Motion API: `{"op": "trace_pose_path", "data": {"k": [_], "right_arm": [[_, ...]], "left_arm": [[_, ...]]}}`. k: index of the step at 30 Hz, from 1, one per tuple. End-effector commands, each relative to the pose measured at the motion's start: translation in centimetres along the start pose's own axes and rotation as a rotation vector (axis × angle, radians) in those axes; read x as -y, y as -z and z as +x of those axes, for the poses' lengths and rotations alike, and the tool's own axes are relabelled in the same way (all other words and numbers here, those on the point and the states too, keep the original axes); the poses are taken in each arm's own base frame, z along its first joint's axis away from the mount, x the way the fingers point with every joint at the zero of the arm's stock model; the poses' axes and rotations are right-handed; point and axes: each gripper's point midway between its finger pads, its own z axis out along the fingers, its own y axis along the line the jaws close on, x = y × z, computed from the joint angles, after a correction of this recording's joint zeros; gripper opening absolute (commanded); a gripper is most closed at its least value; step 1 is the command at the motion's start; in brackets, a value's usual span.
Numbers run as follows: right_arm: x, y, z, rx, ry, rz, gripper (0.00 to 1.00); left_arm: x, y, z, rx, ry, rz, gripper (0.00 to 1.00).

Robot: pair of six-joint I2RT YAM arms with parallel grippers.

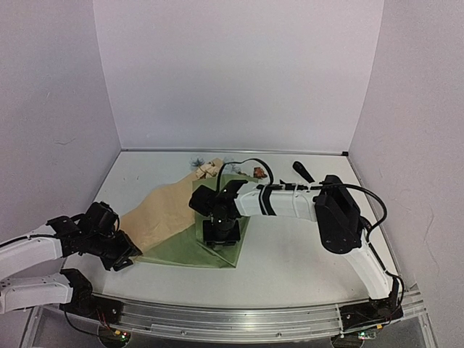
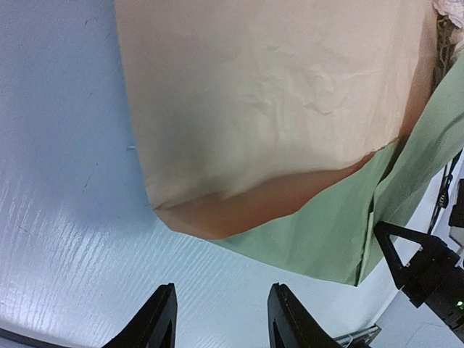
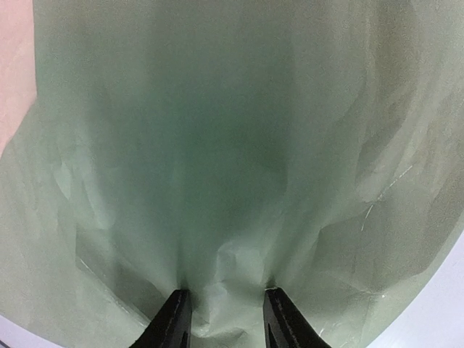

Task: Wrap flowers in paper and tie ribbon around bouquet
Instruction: Pick up the two-thirds-folded wrapping paper from the center of the board.

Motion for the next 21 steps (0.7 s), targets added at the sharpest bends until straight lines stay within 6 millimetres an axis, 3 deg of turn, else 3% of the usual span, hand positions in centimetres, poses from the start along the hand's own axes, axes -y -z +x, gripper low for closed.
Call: {"op": "trace_pose_path", "data": {"k": [1,11,21], "right_arm": [[0.6,-0.6,0.0,0.013,-0.02,0.006,0.37],[-1.1,2.1,0.7,0.02,0.067,-0.089,0.4],[-2.7,2.9,1.6,0.004,0.121,-0.14,0.4]], "left_arm": [[-0.1,-1.4,0.2,-0.005,0.1,0.058,0.44],[0.4,-2.4,-1.3,0.073,0.145,0.118,0.42],[-1.0,-3.4,-1.4,0.07,0.111,0.008,0.34]]}}
